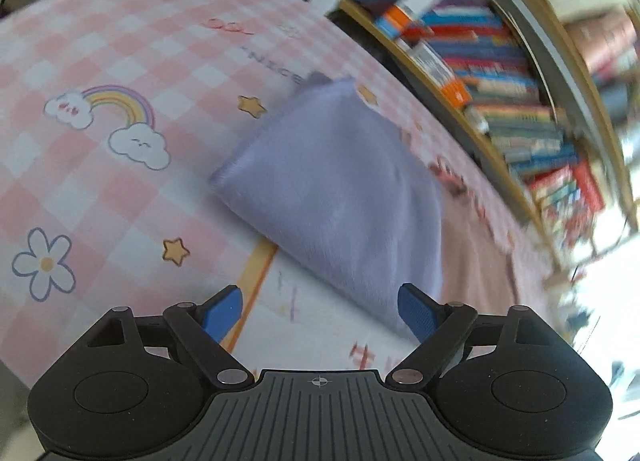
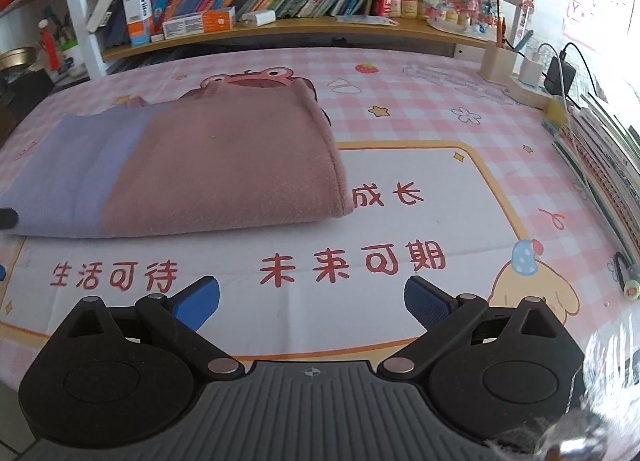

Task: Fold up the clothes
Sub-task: 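Move the left tool to the lavender side edge of the folded sweater, then grasp the lavender side edge with the left tool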

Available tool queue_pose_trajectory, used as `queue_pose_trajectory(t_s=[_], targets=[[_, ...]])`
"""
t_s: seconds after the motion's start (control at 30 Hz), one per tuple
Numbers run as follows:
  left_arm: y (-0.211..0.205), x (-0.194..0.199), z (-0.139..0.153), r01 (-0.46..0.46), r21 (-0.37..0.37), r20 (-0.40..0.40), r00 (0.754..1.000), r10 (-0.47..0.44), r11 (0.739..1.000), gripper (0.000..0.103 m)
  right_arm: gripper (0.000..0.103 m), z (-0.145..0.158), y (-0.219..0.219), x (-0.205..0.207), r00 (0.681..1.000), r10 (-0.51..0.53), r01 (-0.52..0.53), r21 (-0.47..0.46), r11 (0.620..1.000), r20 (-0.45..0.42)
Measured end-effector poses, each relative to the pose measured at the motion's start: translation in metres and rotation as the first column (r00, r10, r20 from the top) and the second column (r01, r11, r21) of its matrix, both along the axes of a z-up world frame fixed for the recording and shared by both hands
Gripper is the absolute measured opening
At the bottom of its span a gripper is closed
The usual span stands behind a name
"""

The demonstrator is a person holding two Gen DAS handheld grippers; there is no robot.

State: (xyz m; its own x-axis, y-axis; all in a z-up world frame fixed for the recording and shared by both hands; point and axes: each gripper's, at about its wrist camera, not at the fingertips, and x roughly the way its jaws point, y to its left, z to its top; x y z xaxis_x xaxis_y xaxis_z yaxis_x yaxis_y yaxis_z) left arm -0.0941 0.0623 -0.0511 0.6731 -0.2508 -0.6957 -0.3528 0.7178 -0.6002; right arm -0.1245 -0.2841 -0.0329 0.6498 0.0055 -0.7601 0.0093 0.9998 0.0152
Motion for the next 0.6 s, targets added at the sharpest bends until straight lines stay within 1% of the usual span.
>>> queue_pose_trajectory(t_s=[0.1, 0.27, 0.33, 0.4, 0.43, 0.47, 0.5, 0.53, 0.57, 0.6], targets=[[0.013, 0.007, -0.004, -0.053, -0.085, 0.015, 0.998, 0.055, 0.995, 0.085, 0.1, 0.002, 0.003, 0.004, 1.0, -0.008, 0.008, -0.011, 1.0, 0.005], [0.03, 0.019, -0.013, -0.125, -0.198, 0.023, 0.991, 0.132, 0.972, 0.074, 0.1, 0.004, 0.007, 0.011, 1.0, -0.024, 0.024, -0.028, 0.999, 0.008], [0.038, 0.023, -0.02, -0.174, -0.259, 0.0, 0.984, 0.18, 0.95, 0.069, 0.1, 0.004, 0.008, 0.015, 1.0, -0.03, 0.031, -0.036, 0.999, 0.004], [0.047, 0.023, -0.031, -0.242, -0.364, -0.025, 0.968, 0.25, 0.899, 0.067, 0.1, 0.004, 0.01, 0.018, 0.999, -0.034, 0.034, -0.044, 0.998, 0.0], [0.051, 0.025, -0.034, -0.261, -0.395, -0.035, 0.962, 0.27, 0.881, 0.065, 0.1, 0.004, 0.011, 0.02, 0.999, -0.035, 0.035, -0.048, 0.998, -0.003], [0.053, 0.028, -0.036, -0.274, -0.408, -0.043, 0.959, 0.282, 0.871, 0.063, 0.1, 0.004, 0.013, 0.022, 0.999, -0.035, 0.035, -0.051, 0.998, -0.005], [0.055, 0.031, -0.036, -0.287, -0.411, -0.053, 0.955, 0.292, 0.866, 0.058, 0.1, 0.004, 0.014, 0.024, 0.999, -0.035, 0.034, -0.055, 0.998, -0.008], [0.056, 0.034, -0.037, -0.3, -0.413, -0.062, 0.951, 0.302, 0.86, 0.049, 0.1, 0.004, 0.016, 0.025, 0.999, -0.035, 0.034, -0.058, 0.998, -0.011], [0.058, 0.036, -0.039, -0.315, -0.414, -0.074, 0.947, 0.313, 0.854, 0.045, 0.1, 0.004, 0.017, 0.027, 0.999, -0.034, 0.033, -0.061, 0.998, -0.013], [0.059, 0.039, -0.04, -0.326, -0.415, -0.085, 0.943, 0.321, 0.849, 0.035, 0.1, 0.004, 0.018, 0.029, 0.999, -0.036, 0.035, -0.066, 0.997, -0.017]])
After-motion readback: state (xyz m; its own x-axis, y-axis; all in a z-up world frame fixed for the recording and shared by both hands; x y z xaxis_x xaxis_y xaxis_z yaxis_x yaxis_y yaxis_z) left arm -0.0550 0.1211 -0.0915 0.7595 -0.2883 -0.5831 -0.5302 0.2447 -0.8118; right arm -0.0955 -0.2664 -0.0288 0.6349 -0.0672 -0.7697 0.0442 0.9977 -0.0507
